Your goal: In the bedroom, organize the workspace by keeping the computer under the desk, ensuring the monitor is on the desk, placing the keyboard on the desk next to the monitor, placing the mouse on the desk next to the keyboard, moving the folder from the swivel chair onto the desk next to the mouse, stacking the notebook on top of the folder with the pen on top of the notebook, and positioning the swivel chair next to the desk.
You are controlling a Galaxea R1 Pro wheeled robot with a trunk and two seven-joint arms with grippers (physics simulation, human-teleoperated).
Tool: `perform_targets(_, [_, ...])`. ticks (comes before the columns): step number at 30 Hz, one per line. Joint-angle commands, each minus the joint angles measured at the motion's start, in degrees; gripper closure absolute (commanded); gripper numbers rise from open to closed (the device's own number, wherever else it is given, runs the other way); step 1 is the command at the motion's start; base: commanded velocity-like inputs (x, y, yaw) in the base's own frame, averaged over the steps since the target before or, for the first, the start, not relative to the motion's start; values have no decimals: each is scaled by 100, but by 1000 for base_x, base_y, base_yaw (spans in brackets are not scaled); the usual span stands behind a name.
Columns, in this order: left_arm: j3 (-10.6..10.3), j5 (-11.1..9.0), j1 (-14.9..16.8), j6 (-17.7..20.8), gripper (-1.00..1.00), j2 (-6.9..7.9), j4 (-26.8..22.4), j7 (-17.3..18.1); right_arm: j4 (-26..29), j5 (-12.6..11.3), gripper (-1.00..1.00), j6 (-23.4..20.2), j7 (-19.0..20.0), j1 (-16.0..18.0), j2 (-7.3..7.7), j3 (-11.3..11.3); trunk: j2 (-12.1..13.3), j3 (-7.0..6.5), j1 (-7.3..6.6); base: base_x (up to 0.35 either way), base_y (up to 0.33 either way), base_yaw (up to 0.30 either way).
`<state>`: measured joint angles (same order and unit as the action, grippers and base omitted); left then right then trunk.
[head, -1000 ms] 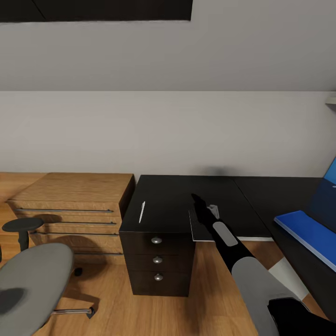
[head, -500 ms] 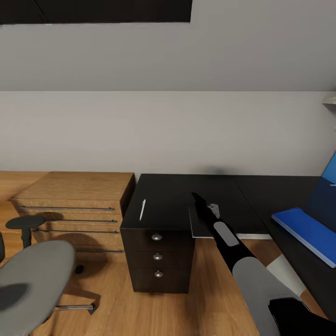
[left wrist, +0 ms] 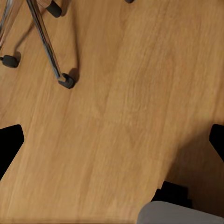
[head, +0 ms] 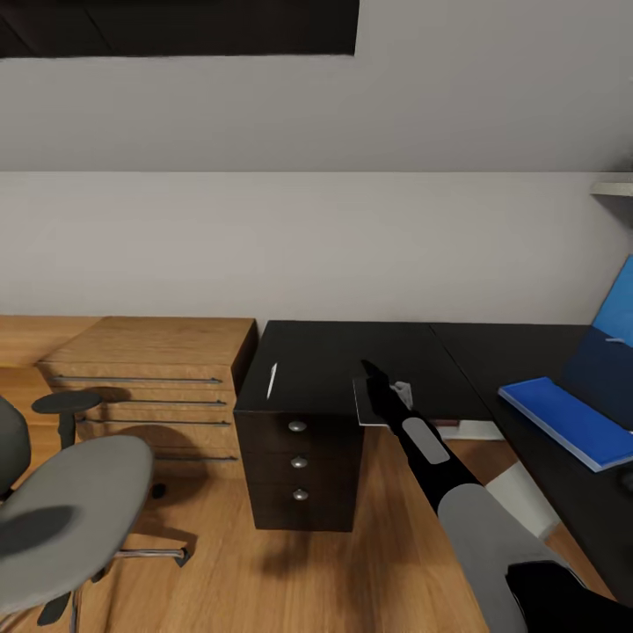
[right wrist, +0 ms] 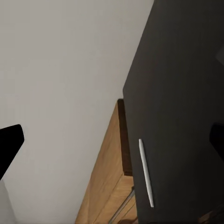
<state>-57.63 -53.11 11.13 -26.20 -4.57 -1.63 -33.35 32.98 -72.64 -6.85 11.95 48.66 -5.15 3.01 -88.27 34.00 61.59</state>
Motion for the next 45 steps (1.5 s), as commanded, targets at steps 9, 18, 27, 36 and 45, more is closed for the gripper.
perform_targets(9, [41,-220,2,-39,-100,291,-8,-20,-2,-49,-100,0,36,4,37,5,-3,5,-1,-11,0,0])
perform_targets(18, [238,-1058,3,-2,-100,944,-727,404,-2,-49,-100,-5,36,4,49,6,-3,5,-1,0,0,0])
perform_targets(27, [273,-1087,9,1282,-100,1687,-3261,559,-2,-49,-100,0,36,5,49,6,-3,5,-1,0,0,0])
perform_targets(36, [1137,-1048,12,3147,-100,1994,-5650,-18,-2,-49,-100,0,36,4,57,3,-3,5,-1,0,0,0])
perform_targets(45, [2520,-842,12,4757,-100,1995,-7121,-247,27,-49,-100,2,24,4,60,5,-3,5,-1,0,0,0])
